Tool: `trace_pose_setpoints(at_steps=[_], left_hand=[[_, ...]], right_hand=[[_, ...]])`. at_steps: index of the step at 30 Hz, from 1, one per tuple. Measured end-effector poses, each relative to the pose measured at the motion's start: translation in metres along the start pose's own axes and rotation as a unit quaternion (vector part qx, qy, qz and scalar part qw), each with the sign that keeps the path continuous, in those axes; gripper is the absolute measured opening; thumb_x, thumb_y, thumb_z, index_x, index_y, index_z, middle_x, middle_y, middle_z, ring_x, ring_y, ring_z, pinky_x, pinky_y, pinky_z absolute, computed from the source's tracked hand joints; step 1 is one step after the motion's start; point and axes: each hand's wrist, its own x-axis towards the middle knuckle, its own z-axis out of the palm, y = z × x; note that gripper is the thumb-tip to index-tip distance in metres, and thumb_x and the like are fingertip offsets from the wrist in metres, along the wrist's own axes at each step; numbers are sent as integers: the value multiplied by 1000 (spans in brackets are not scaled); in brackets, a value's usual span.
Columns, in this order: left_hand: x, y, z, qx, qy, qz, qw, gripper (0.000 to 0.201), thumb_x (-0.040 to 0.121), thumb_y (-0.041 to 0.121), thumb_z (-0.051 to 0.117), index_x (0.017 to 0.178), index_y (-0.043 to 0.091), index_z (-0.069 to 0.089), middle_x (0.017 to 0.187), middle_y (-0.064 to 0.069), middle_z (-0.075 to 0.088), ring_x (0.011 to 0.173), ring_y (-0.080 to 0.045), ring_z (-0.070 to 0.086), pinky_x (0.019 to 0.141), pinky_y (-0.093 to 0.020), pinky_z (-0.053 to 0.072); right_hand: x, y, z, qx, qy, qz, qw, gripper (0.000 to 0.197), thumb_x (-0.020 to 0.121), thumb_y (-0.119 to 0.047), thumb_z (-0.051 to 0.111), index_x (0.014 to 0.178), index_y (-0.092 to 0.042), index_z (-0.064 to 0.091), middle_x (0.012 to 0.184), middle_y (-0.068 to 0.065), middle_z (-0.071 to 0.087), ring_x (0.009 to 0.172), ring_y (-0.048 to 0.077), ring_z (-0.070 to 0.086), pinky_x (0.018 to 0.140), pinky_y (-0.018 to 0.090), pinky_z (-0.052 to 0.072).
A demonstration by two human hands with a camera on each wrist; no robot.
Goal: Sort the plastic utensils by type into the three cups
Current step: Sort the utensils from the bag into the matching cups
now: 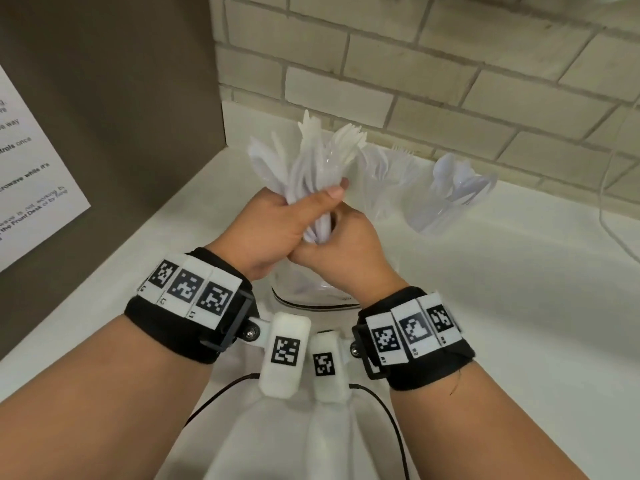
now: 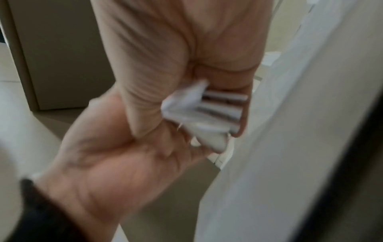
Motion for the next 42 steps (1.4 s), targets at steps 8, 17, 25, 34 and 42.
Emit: trace_pose_setpoints(at_steps=[8,17,25,34,42], left_hand=[[3,-14,-25,-21,-46,-17,999,17,84,26,67,75,13,67,67,-2,62,74,-21,63,93,-46,49],[-4,-15,-16,116,-149,7,982,9,85,25,64,76,21,66,66,0,60,68,-15,60,72,-27,52],[-7,-14,-17,122,-162,9,979,7,81,26,61,78,21,65,66,2,60,67,-13,60,71,-24,53],[-10,-19,-17,137,-189,-16,972,26,84,30,60,94,8,67,82,-27,58,80,-22,57,76,-32,55],[-9,-19,-13,132,-205,-20,970,23,88,25,59,95,5,64,65,2,51,65,-12,49,67,-21,50]], right_hand=[[9,-10,-53,156,101,18,982,16,84,-33,69,79,-20,64,82,4,68,73,16,66,68,34,53],[7,-24,-51,210,41,22,977,15,85,-18,67,82,-5,72,83,19,68,75,24,61,72,39,51],[6,-20,-48,224,44,19,973,29,88,-29,64,87,-1,70,93,27,66,83,34,64,83,45,52],[7,-50,-72,416,227,-156,867,24,104,-25,32,92,-10,47,57,7,44,45,23,50,54,34,47],[5,-38,-80,-39,-33,-88,995,17,76,-18,79,88,-26,70,73,-13,63,61,-6,58,58,7,43]])
